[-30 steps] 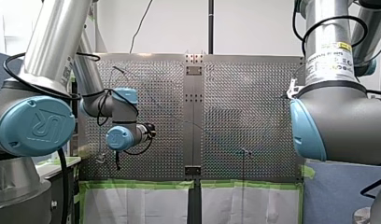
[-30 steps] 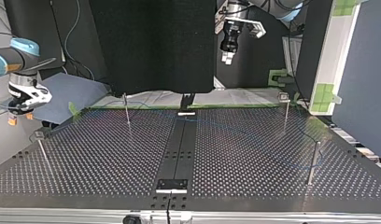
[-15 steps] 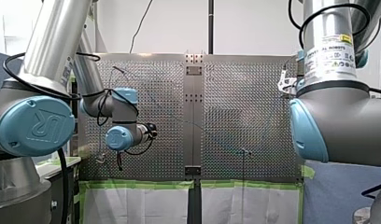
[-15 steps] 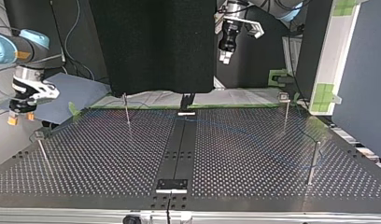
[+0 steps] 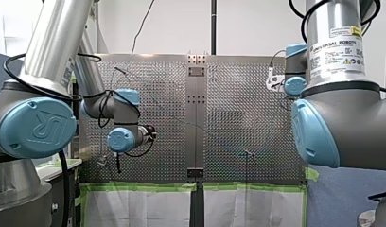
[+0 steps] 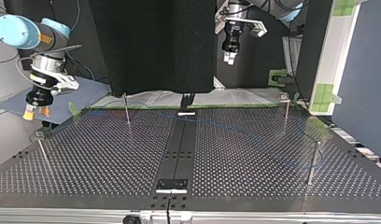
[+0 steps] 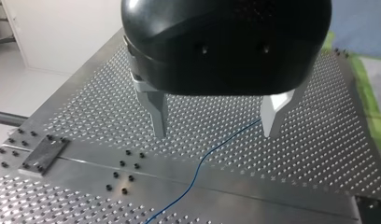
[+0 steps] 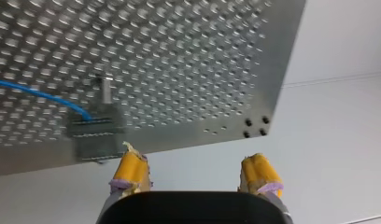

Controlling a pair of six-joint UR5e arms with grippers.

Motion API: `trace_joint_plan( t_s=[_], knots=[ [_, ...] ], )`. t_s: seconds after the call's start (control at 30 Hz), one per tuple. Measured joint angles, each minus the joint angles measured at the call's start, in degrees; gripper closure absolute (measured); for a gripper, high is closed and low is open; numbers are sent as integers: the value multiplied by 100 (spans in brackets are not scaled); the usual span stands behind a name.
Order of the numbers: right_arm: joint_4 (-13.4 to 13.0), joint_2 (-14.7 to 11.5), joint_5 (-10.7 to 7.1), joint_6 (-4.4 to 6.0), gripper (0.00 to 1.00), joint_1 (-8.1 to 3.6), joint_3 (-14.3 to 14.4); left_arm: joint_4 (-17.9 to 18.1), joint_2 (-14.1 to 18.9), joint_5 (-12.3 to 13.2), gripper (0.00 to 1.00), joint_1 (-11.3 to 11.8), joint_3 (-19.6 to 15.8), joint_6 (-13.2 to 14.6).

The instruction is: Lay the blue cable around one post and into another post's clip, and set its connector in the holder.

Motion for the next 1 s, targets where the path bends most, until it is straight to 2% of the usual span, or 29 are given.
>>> trace_joint_plan(
  t_s=[0.17, 0.27, 0.53, 0.8, 1.0],
  knots=[
    [-30, 156, 247, -91, 1, 247, 241, 82, 0, -61, 0, 24, 0, 3],
    [-79, 290, 390, -183, 1, 391, 322, 98, 0, -139, 0, 42, 2, 8],
    [-321, 677, 780, -520, 1, 780, 210, 68, -1, -451, 0, 99, 2, 82],
    [-333, 1054, 1154, -566, 1, 1157, -77, 40, 0, -482, 0, 127, 1, 93],
    [-315, 1338, 1247, -588, 1, 1442, -124, 30, -1, -489, 0, 130, -2, 85]
  ],
)
